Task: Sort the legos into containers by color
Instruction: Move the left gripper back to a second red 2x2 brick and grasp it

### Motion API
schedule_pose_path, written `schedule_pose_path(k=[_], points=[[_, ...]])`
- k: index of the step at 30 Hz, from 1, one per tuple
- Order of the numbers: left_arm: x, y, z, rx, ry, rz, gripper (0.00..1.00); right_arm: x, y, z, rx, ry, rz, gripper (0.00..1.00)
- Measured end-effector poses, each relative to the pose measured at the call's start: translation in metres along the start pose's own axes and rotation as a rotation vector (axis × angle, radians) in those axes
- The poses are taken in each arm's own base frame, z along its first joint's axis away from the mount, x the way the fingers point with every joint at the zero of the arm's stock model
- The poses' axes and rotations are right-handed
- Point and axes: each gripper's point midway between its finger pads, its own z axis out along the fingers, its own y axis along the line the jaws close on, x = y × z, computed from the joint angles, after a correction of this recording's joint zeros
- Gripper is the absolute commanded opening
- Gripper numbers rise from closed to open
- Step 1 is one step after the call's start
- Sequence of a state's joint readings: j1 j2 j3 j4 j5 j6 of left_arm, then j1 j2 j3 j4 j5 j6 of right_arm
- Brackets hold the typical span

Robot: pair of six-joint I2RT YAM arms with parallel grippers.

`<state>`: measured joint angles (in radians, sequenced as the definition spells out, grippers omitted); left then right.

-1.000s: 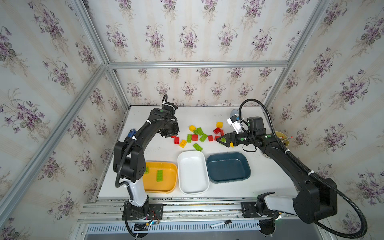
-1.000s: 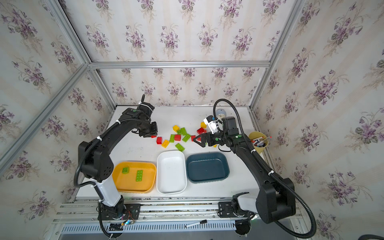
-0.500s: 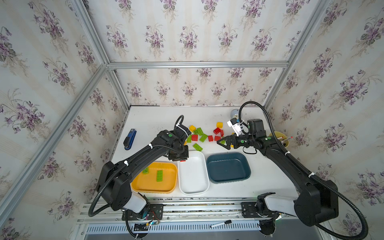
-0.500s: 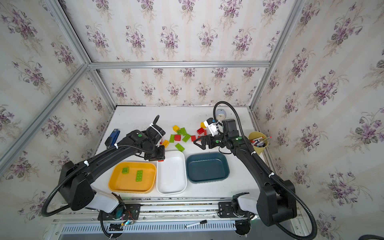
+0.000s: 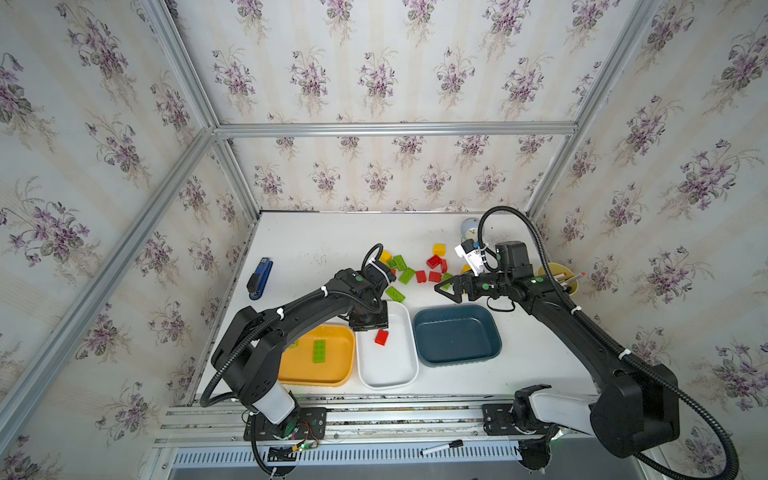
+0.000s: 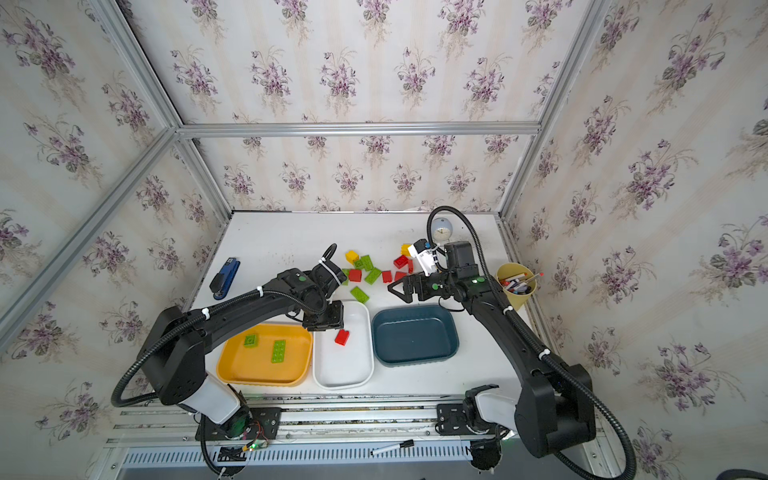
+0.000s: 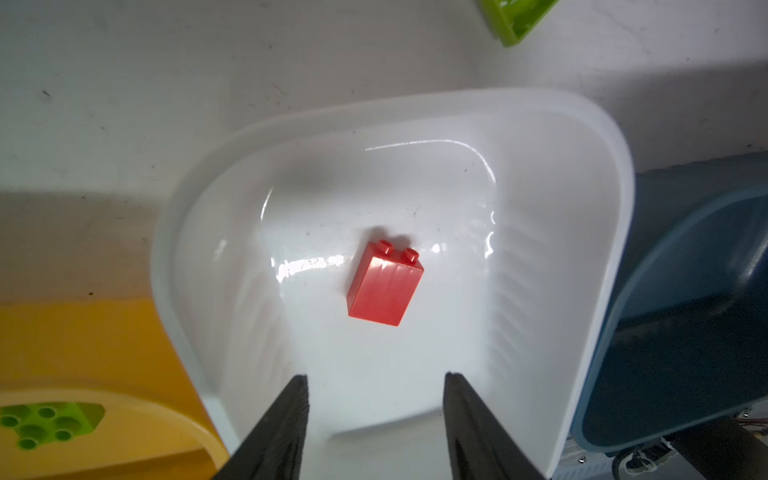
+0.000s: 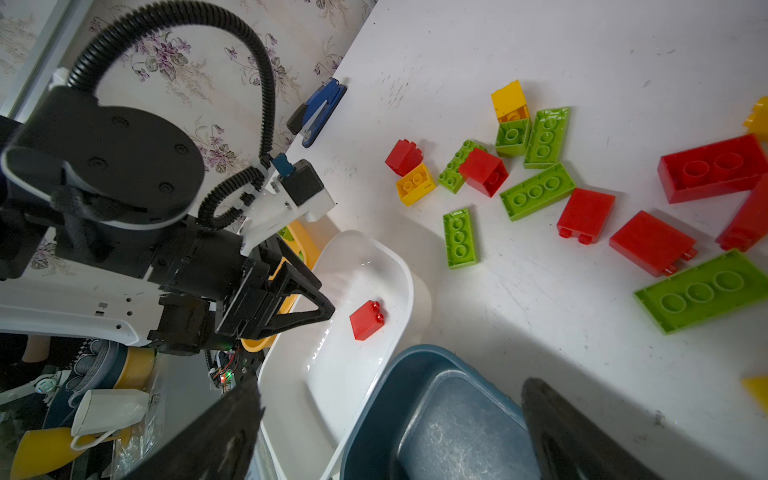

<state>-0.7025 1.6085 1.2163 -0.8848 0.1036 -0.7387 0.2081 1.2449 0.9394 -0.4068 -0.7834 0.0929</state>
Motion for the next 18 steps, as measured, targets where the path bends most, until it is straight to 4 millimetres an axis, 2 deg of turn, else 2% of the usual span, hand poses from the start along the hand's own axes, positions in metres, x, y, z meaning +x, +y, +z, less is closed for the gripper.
schedule_pose_path(k=[4,8,14,18], points=[[-0.026,-0.005,-0.026,0.015,-0.067,0.012,0.62,0.000,0.000,0.000,0.001,-0.001,0.000,1.00],[-0.061,0.009,-0.038,-0.026,-0.114,0.001,0.62,-0.001,0.000,0.000,0.001,-0.001,0.001,1.00],[-0.112,0.044,-0.033,-0.121,-0.139,-0.015,0.62,-0.005,0.001,-0.002,0.003,-0.009,-0.007,1.00],[-0.138,0.060,-0.016,-0.166,-0.123,-0.010,0.62,-0.004,0.001,-0.002,0.004,-0.006,-0.004,1.00]])
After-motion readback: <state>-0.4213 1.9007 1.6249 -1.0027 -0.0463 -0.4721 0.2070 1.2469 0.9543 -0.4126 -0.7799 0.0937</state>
